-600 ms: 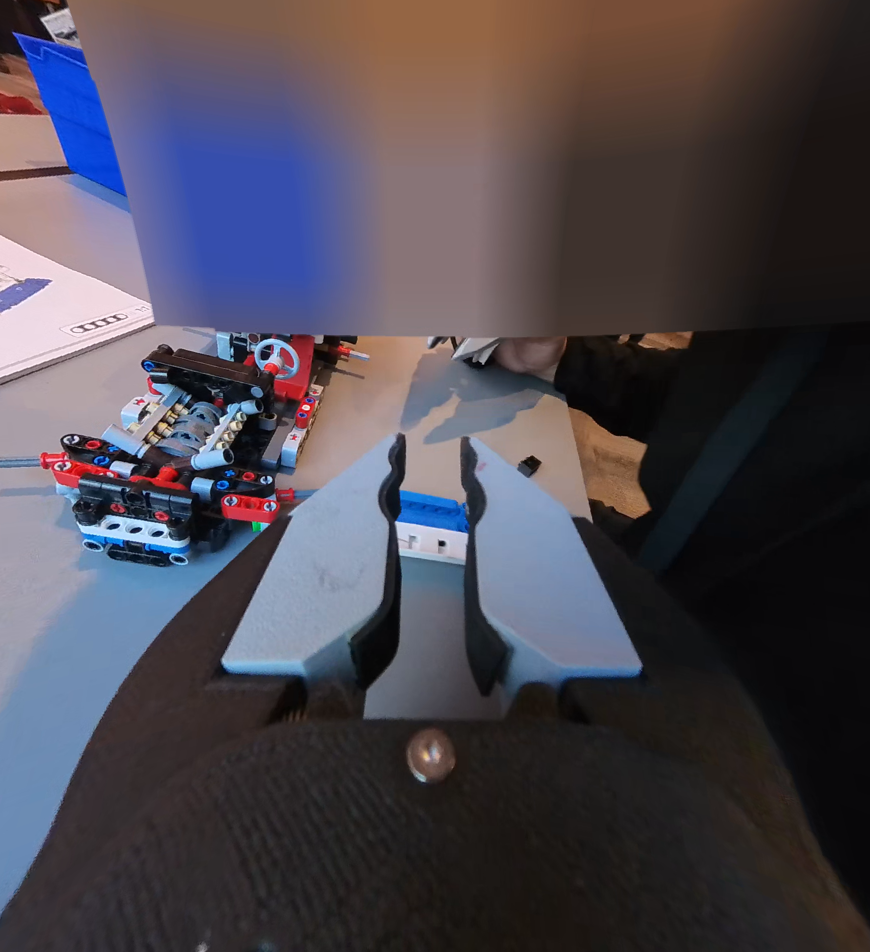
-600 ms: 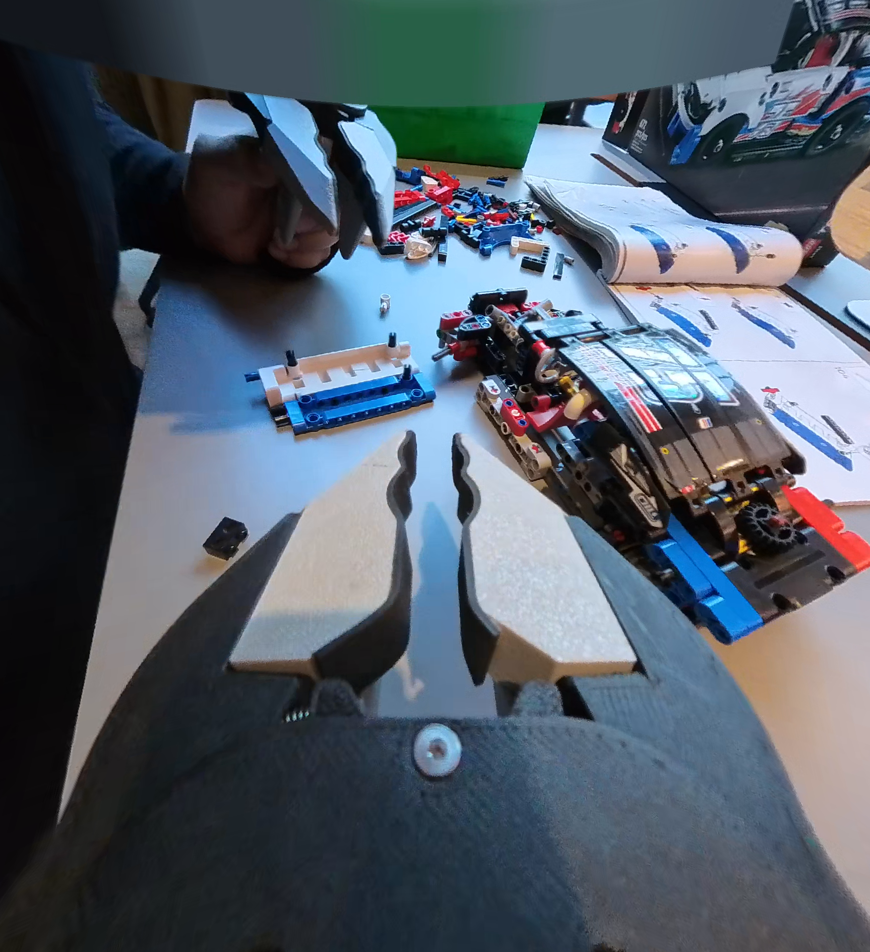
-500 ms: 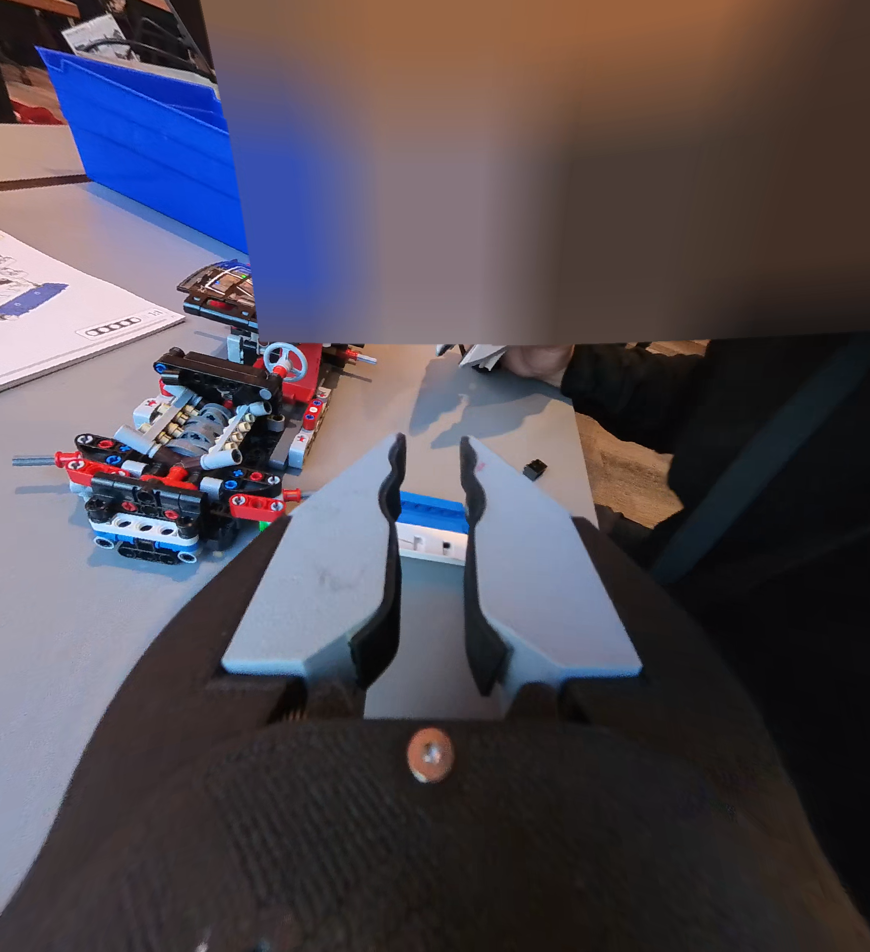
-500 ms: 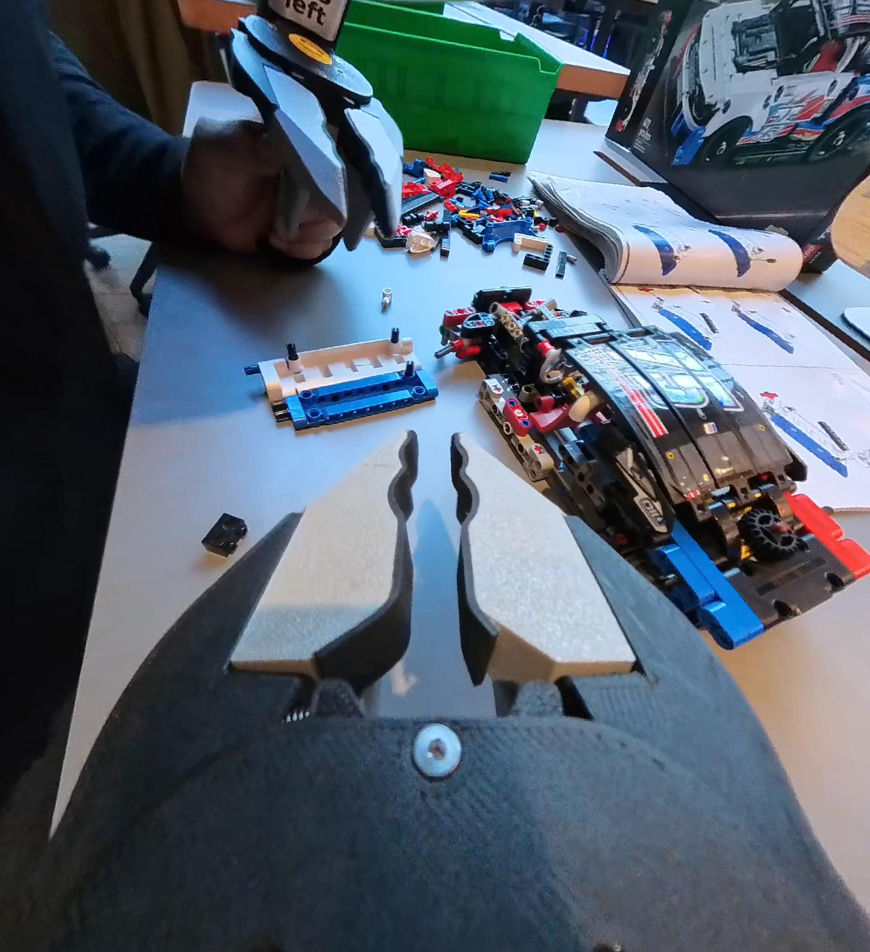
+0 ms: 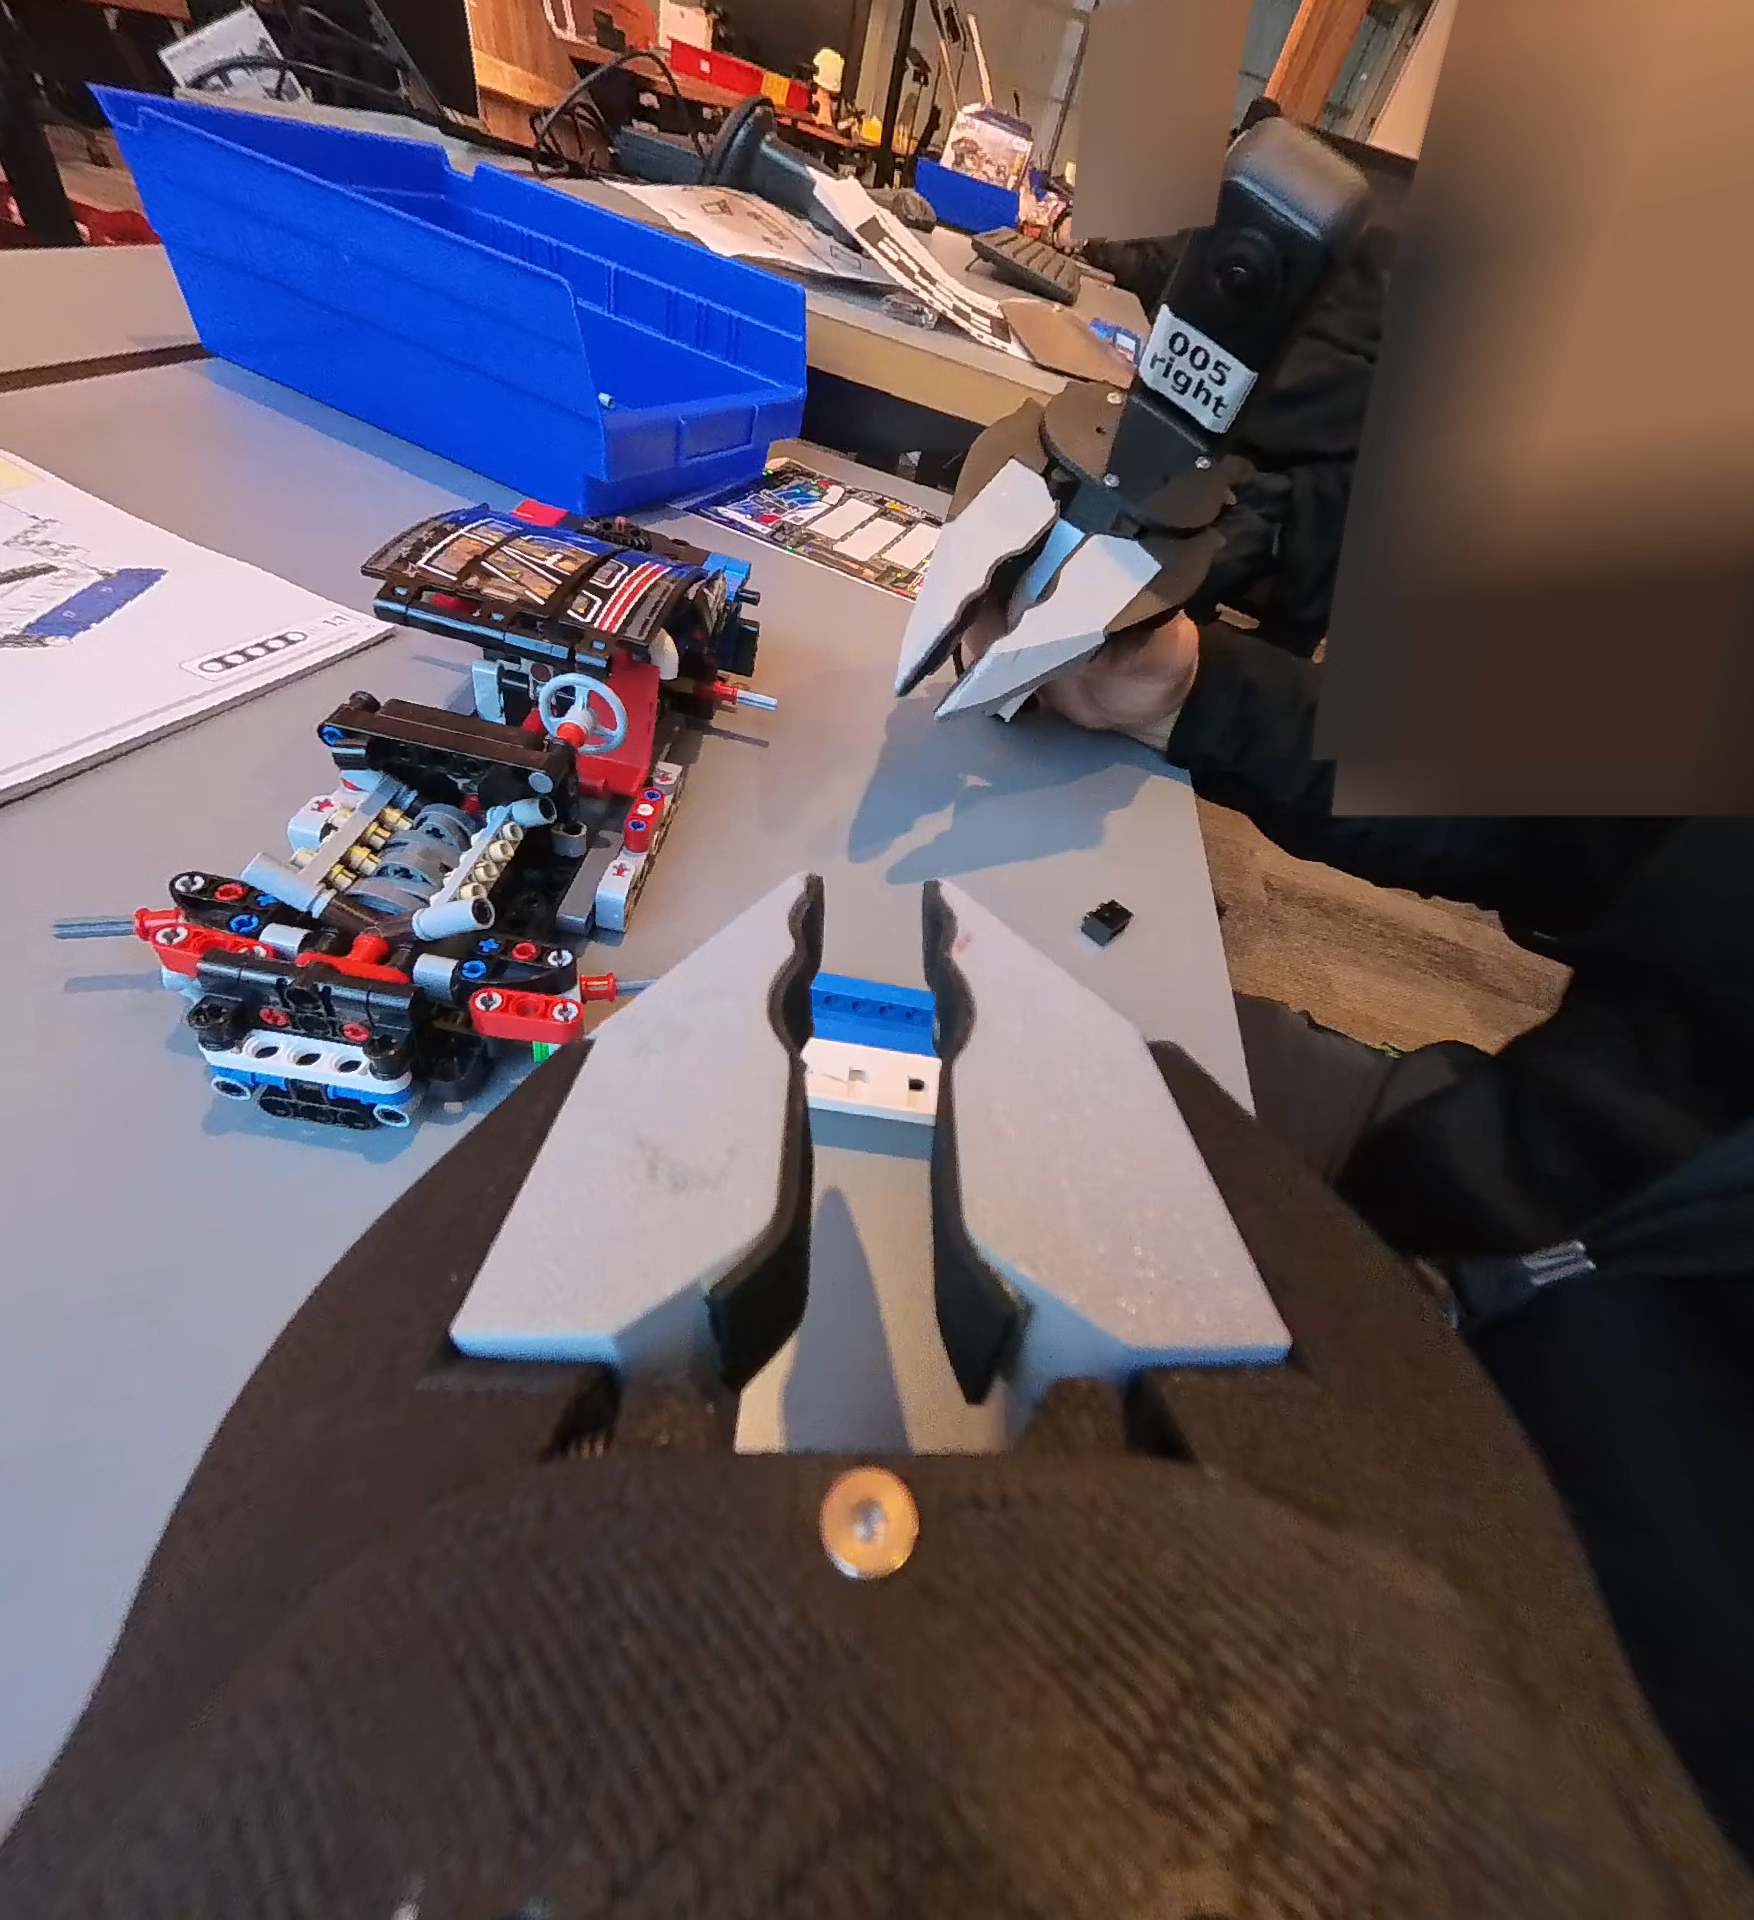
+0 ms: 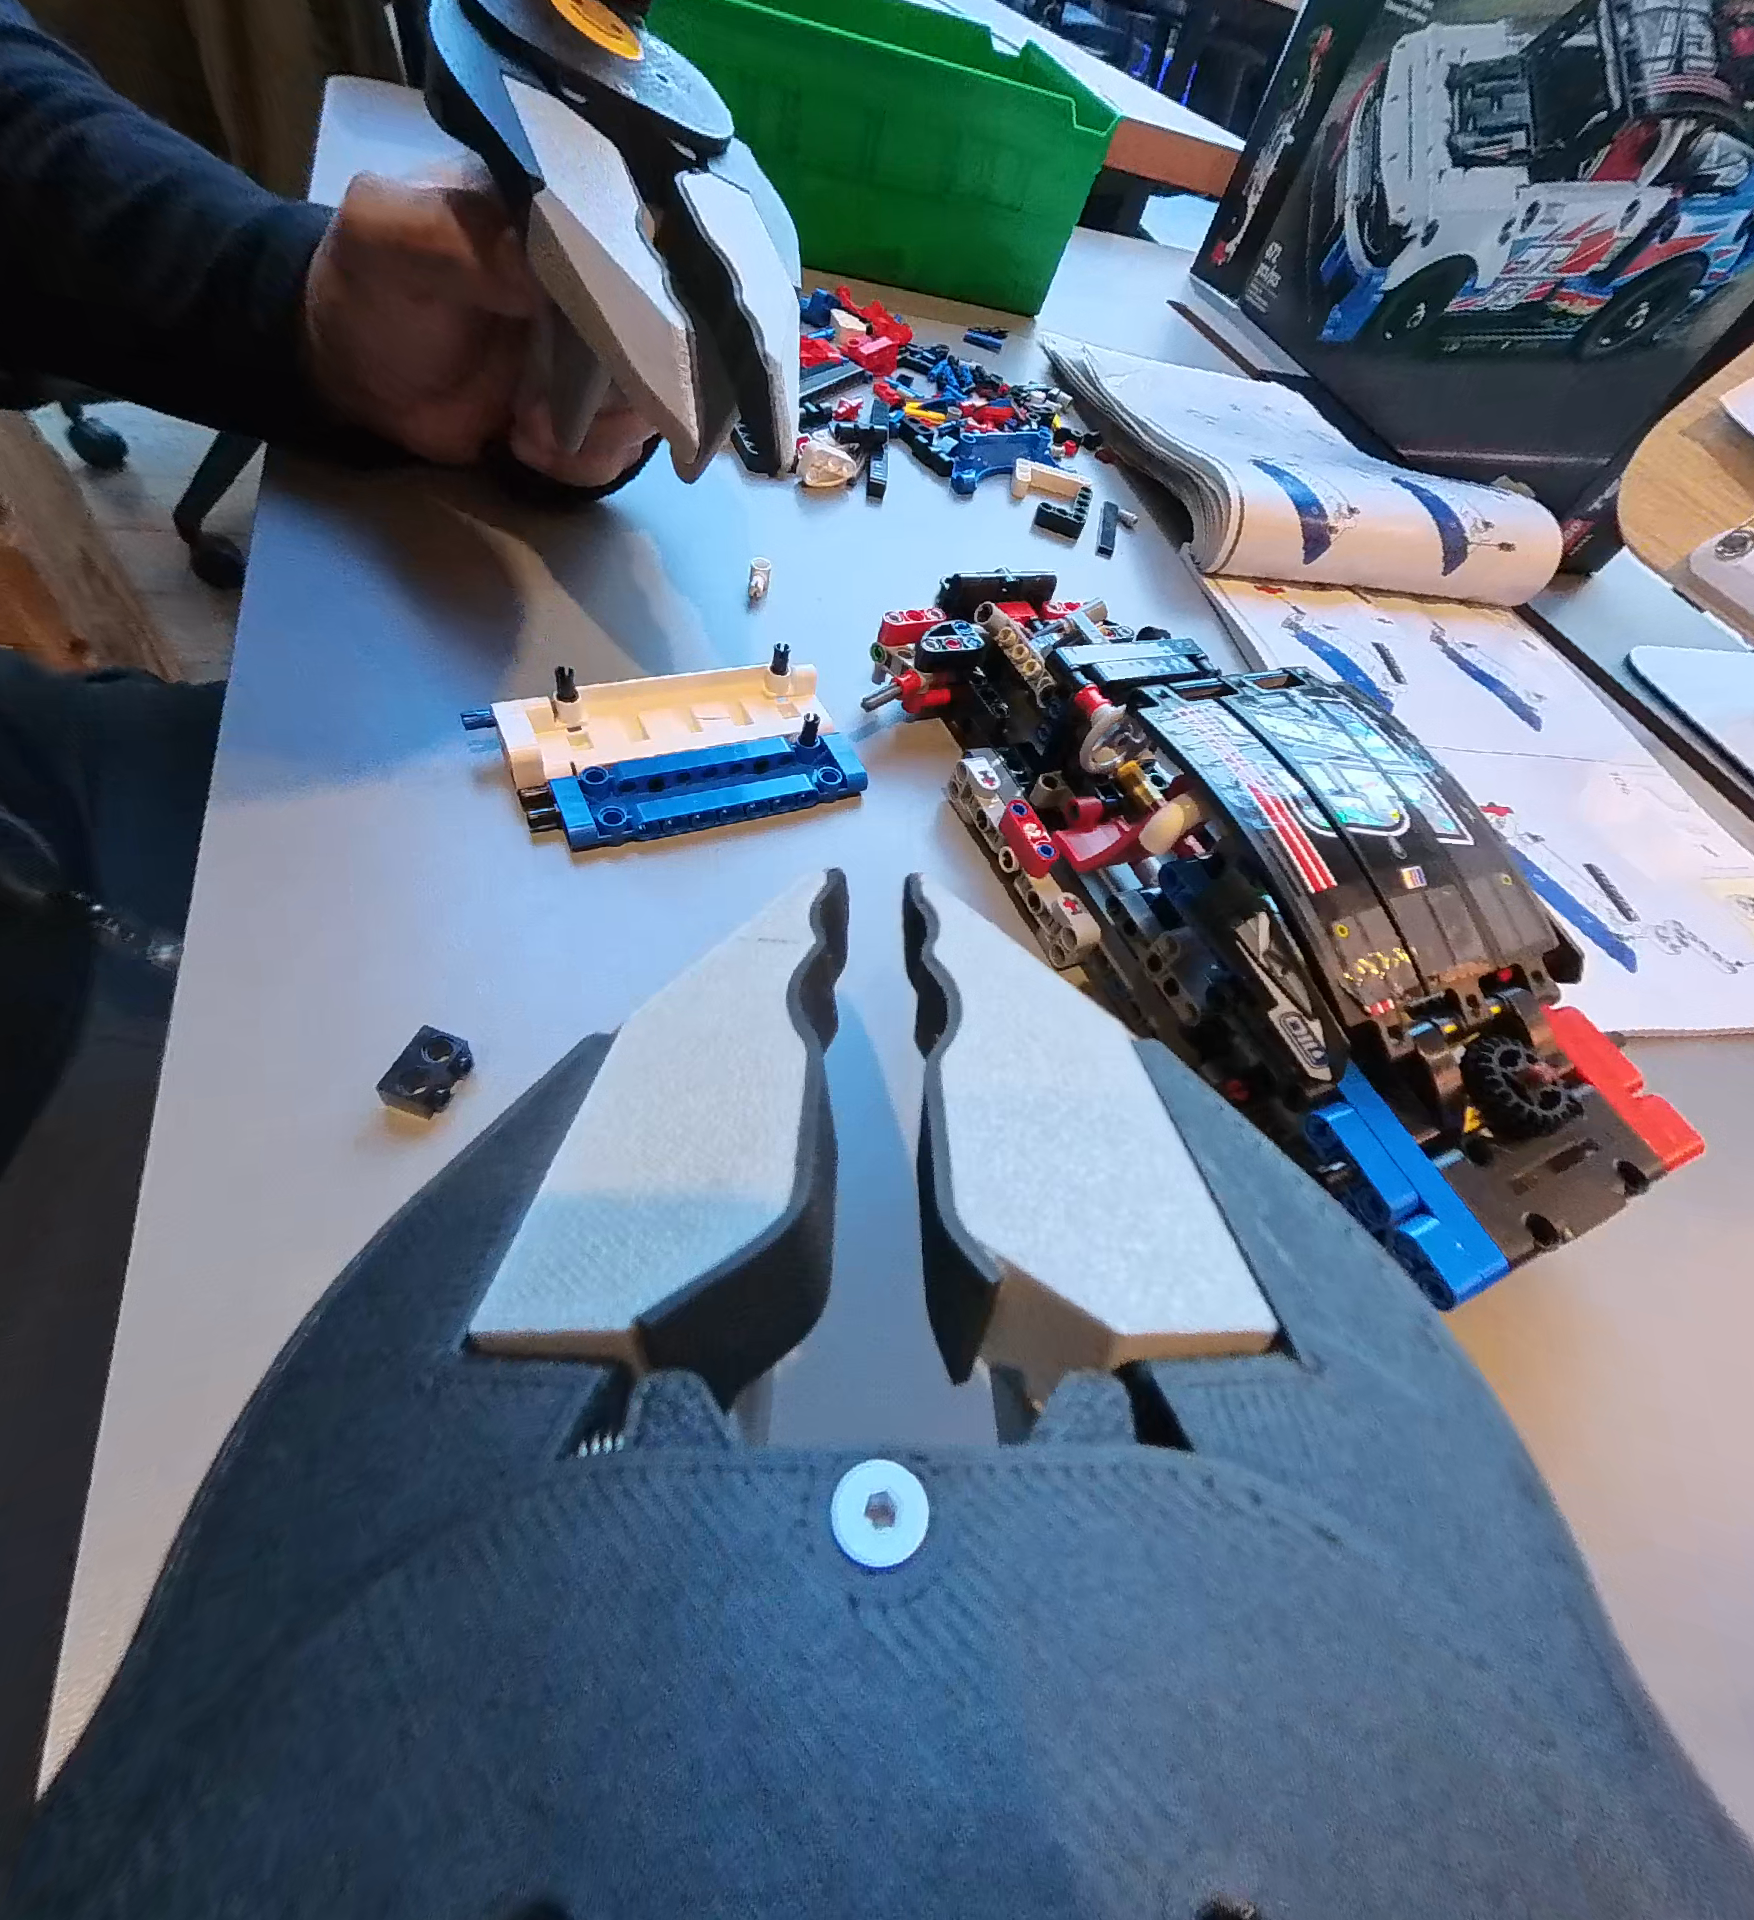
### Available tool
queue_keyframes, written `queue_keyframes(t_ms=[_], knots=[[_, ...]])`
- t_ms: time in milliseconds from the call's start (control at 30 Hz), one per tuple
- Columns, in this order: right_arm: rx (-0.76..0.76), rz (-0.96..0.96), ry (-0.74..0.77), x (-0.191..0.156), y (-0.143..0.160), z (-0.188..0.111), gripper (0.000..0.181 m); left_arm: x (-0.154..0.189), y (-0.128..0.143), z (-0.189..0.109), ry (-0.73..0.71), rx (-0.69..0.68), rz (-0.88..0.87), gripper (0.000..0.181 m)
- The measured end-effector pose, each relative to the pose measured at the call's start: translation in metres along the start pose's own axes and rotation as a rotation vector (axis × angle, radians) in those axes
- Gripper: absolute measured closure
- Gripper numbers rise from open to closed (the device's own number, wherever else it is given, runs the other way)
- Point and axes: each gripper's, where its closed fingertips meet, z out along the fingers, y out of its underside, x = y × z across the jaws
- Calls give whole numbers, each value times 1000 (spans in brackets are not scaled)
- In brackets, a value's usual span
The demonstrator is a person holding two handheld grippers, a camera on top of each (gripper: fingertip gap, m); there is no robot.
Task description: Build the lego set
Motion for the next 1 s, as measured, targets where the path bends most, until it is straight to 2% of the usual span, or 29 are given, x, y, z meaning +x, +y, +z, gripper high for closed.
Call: queue_keyframes(t_ms=[367, 1000], knots=[[-10, -12, 15, 0, 1, 1, 173, 3, 6, 5, -12, -48, 44, 165], [-20, -20, 4, -2, 2, 3, 174, 2, 5, 4, -11, -43, 33, 167]])
